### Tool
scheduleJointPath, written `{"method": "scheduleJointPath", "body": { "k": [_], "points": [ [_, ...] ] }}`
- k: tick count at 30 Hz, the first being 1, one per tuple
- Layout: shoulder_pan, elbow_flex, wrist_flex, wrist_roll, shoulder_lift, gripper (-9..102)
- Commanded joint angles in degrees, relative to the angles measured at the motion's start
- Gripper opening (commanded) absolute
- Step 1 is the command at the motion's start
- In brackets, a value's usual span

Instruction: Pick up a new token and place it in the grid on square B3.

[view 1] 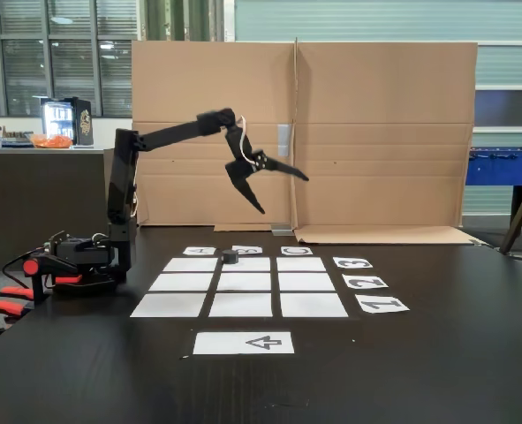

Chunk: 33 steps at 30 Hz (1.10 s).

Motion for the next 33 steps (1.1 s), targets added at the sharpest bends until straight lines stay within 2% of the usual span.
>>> {"method": "scheduleJointPath", "body": {
  "k": [1,10,17,20,26,33],
  "points": [
    [9.23,-2.2,0.53,-4.22,5.19,53],
    [31.2,-1.67,0.44,-12.66,12.04,51],
    [44.3,-1.23,0.26,-15.82,14.5,21],
    [48.87,-0.44,0.09,-16.26,15.47,1],
    [56.51,6.42,-2.99,-17.58,21.09,1],
    [60.21,29.0,-11.69,-18.63,43.33,0]
  ]
}}
